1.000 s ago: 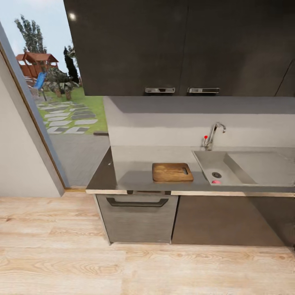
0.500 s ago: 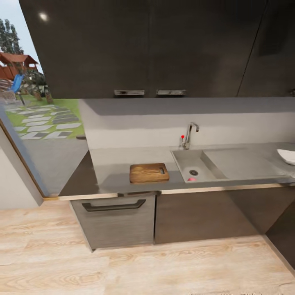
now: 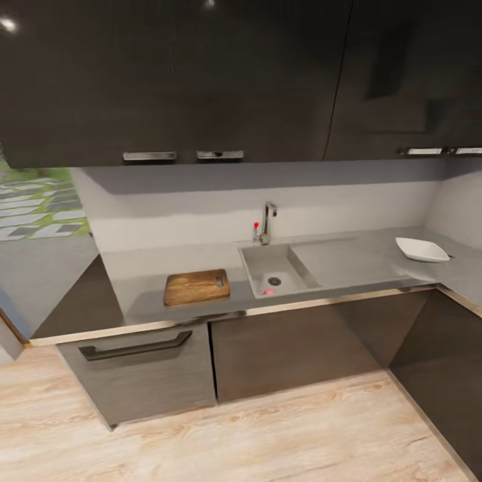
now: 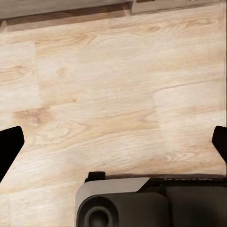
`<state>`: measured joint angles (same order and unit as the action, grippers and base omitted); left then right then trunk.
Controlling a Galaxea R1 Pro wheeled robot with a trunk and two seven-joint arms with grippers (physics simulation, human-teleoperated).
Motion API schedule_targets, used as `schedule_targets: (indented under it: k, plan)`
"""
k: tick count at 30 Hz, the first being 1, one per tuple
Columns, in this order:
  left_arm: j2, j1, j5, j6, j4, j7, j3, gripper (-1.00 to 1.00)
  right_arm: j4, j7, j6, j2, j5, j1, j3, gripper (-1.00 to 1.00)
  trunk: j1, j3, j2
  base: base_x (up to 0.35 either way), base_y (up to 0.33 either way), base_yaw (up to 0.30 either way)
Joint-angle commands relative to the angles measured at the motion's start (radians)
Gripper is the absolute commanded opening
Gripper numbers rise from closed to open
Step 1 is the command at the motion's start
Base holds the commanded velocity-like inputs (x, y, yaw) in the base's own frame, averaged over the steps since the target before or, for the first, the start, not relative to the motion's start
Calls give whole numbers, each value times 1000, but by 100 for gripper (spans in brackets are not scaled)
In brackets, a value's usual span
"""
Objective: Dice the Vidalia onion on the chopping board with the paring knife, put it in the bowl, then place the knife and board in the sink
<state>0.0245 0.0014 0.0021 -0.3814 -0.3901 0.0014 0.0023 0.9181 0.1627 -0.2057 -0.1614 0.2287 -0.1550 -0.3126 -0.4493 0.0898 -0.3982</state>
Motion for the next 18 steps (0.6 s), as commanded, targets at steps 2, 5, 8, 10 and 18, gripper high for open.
schedule_targets:
  k: [2,5,8,10,18]
  plan:
    - [0,0,0,-2,-1,0,1,100,1,8,-3,-2,8,1,-5,100,-1,0,-2,63,-288,-216]
    - [0,0,0,-2,-1,0,0,100,1,8,-3,-2,8,1,-5,100,-1,-3,-2,73,-284,-216]
    - [0,0,0,-2,-1,0,1,100,1,8,-3,-1,8,0,-6,100,-1,-6,-2,79,-281,-216]
    - [0,0,0,-2,-1,0,0,100,1,8,-3,-1,8,1,-6,100,-1,-8,-2,81,-282,-216]
    - [0,0,0,-2,-1,0,0,100,2,8,-3,-1,8,0,-6,100,-1,-16,-2,81,-283,-216]
